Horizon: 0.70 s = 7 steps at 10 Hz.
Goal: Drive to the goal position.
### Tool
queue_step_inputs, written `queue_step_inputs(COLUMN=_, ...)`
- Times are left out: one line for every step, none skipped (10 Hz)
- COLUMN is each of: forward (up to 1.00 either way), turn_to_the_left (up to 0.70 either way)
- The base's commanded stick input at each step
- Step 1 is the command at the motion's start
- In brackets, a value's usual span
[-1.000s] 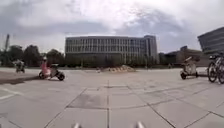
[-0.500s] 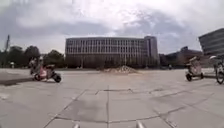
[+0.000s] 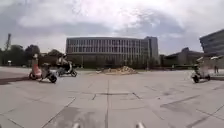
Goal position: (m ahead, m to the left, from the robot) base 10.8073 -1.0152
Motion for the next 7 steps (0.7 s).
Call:
queue_step_inputs(forward=0.70, turn_to_the_left=0.00)
queue_step_inputs(forward=0.70, turn_to_the_left=0.00)
queue_step_inputs(forward=0.70, turn_to_the_left=0.00)
queue_step_inputs(forward=0.70, turn_to_the_left=0.00)
queue_step_inputs(forward=0.70, turn_to_the_left=0.00)
queue_step_inputs(forward=0.70, turn_to_the_left=0.00)
queue_step_inputs(forward=0.70, turn_to_the_left=0.00)
